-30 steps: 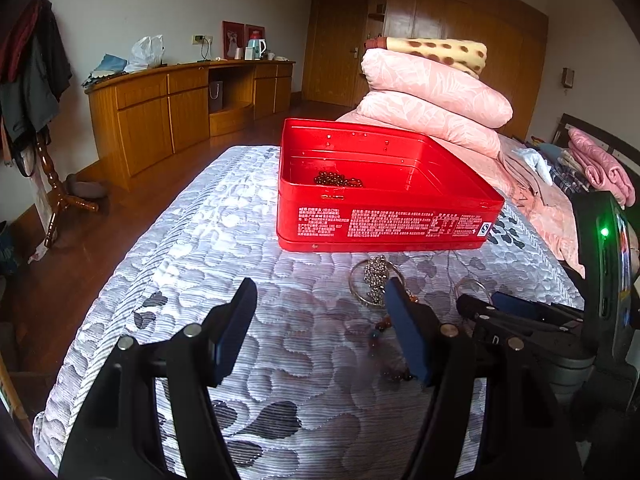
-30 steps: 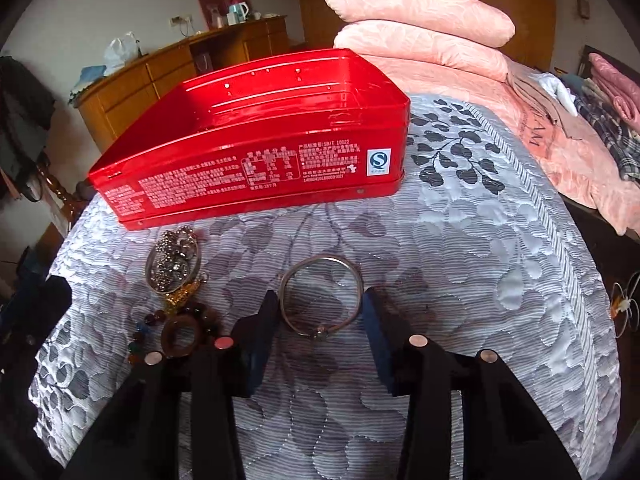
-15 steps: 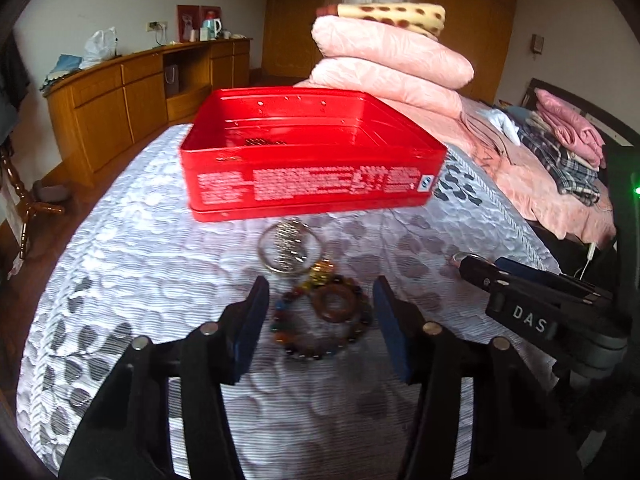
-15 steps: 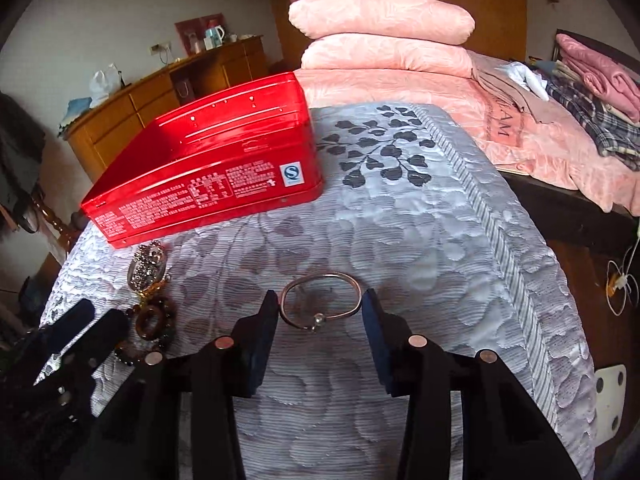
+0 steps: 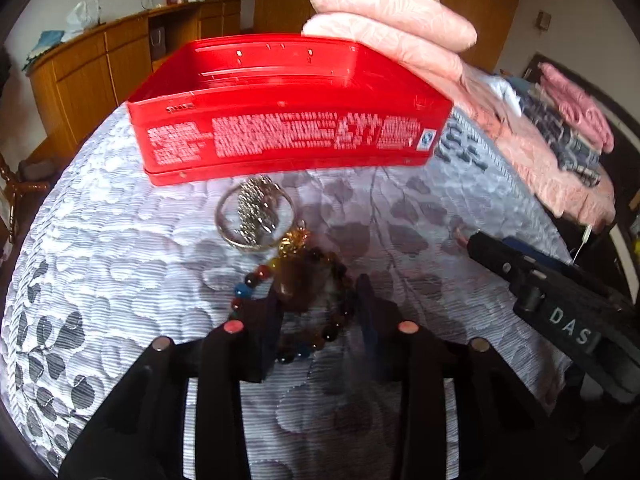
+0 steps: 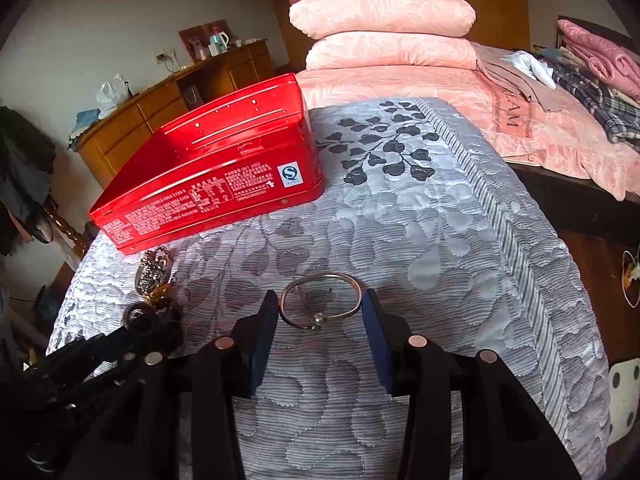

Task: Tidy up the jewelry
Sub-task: 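Grasp and lift the bead bracelet with the left gripper while the right gripper closes on the silver hoop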

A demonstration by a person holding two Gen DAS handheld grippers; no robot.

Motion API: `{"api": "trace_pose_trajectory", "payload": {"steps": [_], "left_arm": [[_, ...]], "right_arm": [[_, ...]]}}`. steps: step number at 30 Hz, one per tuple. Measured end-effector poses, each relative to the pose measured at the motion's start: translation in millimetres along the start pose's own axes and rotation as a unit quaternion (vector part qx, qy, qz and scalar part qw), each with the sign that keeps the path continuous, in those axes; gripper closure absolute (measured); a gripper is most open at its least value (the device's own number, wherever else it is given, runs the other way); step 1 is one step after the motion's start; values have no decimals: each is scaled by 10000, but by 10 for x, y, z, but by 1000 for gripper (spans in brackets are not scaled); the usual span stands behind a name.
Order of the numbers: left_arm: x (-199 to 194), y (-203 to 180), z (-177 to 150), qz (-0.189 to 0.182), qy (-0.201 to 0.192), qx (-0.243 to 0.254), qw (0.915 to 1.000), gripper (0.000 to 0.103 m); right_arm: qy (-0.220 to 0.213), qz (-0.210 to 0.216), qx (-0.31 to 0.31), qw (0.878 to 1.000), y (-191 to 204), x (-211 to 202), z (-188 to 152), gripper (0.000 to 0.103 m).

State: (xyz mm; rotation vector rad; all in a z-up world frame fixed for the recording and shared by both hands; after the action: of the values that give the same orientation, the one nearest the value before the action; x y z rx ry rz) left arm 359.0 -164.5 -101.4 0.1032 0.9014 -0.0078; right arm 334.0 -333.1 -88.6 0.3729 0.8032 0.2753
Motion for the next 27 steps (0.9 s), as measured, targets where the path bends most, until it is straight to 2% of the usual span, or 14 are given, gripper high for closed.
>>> {"api": "trace_pose_trajectory", "payload": {"steps": [4,5,6,9,19,22,27], "left_arm": [[7,-24,5,7,-5,27,10000,69],[9,-8,10,1,-9,-10,10000,79],[9,7,14,-15,-13,-63,10000,84],[-29,63,26,-187,-65,-231,9995,95],[-500,377,139,-257,-906,-518,9942,95],[-625,538,188,-307,-1090,-682,9912,95],[-766,774,226,-317,-1293,-857,9874,95]], "right_arm": [[-4,-19,-16,10000,3,3,-2,60],[-9,-39,-31,10000,5,4,-1,60],[-13,-53,-44,10000,12,0,-1,60],[-50,-98,-106,9999,33,-25,4,60],[-364,10,-357,9987,261,-194,95,60],[-467,116,-460,9978,381,-242,134,70],[-387,109,-588,9975,473,-192,156,70]]}}
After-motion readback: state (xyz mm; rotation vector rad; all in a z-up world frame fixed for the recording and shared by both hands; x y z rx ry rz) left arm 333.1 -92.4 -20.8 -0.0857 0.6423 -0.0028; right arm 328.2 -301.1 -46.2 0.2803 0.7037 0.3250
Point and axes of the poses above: each gripper's, at about its wrist camera, not at the fingertips, and x roughly the way its jaws point, y to its left, z to its top, the point moved 8 cm from there along x, roughly the way its jaws point, and after that the axes turned 15 degrees about z, right-handed, at the moved point
